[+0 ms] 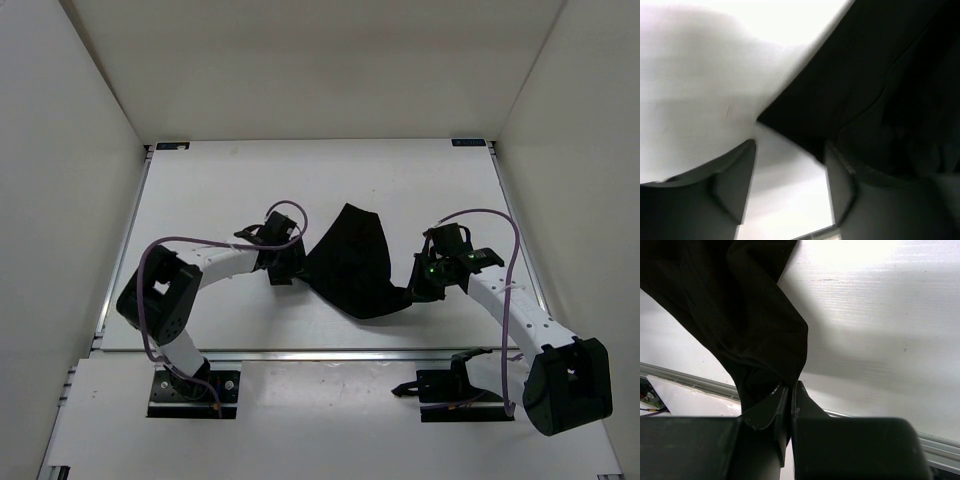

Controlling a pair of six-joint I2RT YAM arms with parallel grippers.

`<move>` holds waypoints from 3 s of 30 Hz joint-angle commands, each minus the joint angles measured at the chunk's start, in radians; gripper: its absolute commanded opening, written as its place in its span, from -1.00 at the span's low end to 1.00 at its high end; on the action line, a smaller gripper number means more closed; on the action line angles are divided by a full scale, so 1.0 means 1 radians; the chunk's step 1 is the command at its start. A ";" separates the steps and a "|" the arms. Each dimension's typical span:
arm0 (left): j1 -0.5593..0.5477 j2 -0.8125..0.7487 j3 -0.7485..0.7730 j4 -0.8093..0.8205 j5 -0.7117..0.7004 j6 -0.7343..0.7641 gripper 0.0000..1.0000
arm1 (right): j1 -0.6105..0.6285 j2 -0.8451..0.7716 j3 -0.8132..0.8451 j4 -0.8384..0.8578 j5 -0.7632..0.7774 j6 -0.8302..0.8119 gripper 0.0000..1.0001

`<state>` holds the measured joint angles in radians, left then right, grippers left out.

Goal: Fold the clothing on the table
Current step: Flatten the skirt out

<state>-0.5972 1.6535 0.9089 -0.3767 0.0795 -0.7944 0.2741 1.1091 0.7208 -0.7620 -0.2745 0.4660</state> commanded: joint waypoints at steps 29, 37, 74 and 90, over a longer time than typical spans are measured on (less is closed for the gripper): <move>0.136 -0.158 0.153 -0.033 0.047 -0.130 -1.00 | -0.188 0.526 0.651 0.098 0.049 -0.107 -0.78; -0.122 -0.061 0.139 -0.018 0.066 -0.183 -0.32 | -0.260 0.465 0.528 0.067 0.213 -0.089 0.92; 0.346 0.330 0.525 -0.168 -0.098 0.331 0.20 | 0.590 0.635 0.290 0.420 0.248 0.809 0.25; 0.306 0.194 0.294 -0.070 -0.032 0.238 -1.00 | 0.320 0.532 0.160 0.356 0.181 0.498 -0.99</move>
<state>-0.2657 1.9553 1.2808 -0.4362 0.0166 -0.5255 0.6903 1.7103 0.9386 -0.3454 -0.1036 1.1213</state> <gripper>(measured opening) 0.022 0.009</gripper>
